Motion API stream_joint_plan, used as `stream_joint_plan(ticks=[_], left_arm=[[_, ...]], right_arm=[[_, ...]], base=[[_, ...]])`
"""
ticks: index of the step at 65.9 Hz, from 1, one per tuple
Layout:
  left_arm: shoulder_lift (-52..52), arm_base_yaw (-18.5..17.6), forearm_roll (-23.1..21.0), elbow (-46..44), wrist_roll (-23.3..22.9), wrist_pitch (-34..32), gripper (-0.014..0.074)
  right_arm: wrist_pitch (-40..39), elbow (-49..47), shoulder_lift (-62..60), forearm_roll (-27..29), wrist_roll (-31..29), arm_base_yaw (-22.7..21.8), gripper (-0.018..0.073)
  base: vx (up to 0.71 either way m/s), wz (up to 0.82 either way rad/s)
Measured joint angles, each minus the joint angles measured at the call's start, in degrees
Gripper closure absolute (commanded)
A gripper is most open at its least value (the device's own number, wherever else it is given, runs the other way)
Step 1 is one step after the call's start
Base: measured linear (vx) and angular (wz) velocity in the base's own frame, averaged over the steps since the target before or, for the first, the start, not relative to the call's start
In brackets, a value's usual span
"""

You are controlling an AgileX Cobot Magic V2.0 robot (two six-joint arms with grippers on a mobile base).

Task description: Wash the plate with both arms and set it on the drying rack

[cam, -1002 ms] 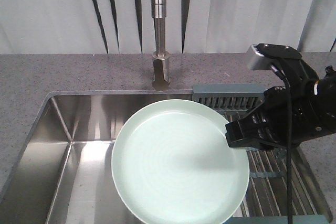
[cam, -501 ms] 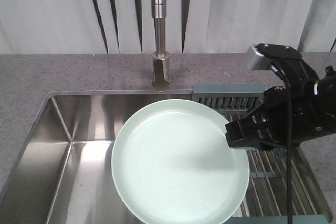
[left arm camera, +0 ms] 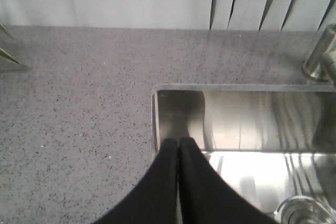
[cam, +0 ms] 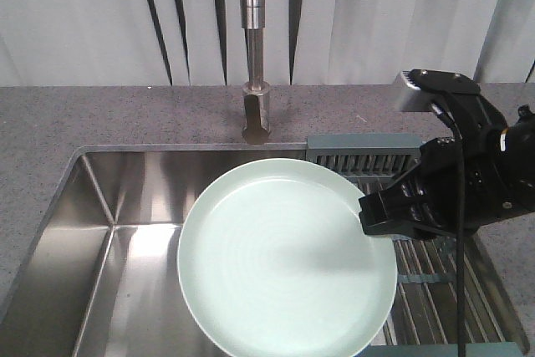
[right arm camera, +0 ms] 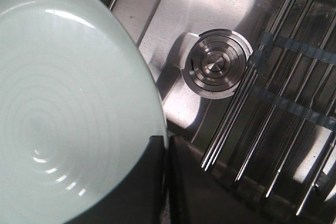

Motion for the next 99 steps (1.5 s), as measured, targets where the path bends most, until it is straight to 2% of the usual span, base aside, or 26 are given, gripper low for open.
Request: stream_joint_plan(ticks=[7, 13, 26, 35, 45, 54, 66, 85, 91, 99], left_arm=[[3.45, 0.00, 0.00, 0.00, 0.05, 0.00, 0.0568], [6.83, 0.00, 0.00, -0.70, 0.38, 0.16, 0.0489], [14.46, 0.00, 0.00, -6.76, 4.01, 2.77, 0.0184], [18.98, 0.00, 0.00, -10.74, 6.60, 4.67, 0.0038], [24.32, 0.00, 0.00, -14.52, 9.21, 7.26, 0.0006], [29.39, 0.00, -2.29, -17.78, 14.83, 8.17, 0.0006], [36.67, 0.00, -12.58, -22.04, 27.30, 8.47, 0.0006], [47.81, 0.00, -36.19, -29.70, 52.71, 9.66, 0.0006], [51.48, 0.00, -42.05, -32.75, 57.82, 11.15, 0.0006], [56.07, -0.02, -47.33, -37.11, 63.56, 14.10, 0.0006]], right_arm=[[0.00, 0.00, 0.00, 0.00, 0.00, 0.00, 0.0568], [0.00, 0.00, 0.00, 0.00, 0.00, 0.00, 0.0568], [0.00, 0.00, 0.00, 0.00, 0.00, 0.00, 0.0568], [0.00, 0.00, 0.00, 0.00, 0.00, 0.00, 0.0568], [0.00, 0.00, 0.00, 0.00, 0.00, 0.00, 0.0568], [0.00, 0.00, 0.00, 0.00, 0.00, 0.00, 0.0568], [0.00, 0.00, 0.00, 0.00, 0.00, 0.00, 0.0568], [0.00, 0.00, 0.00, 0.00, 0.00, 0.00, 0.0568], [0.00, 0.00, 0.00, 0.00, 0.00, 0.00, 0.0568], [0.00, 0.00, 0.00, 0.00, 0.00, 0.00, 0.0568]], base=[[0.00, 0.00], [0.00, 0.00], [0.00, 0.00], [0.00, 0.00], [0.00, 0.00], [0.00, 0.00], [0.00, 0.00], [0.00, 0.00], [0.00, 0.00], [0.00, 0.00]])
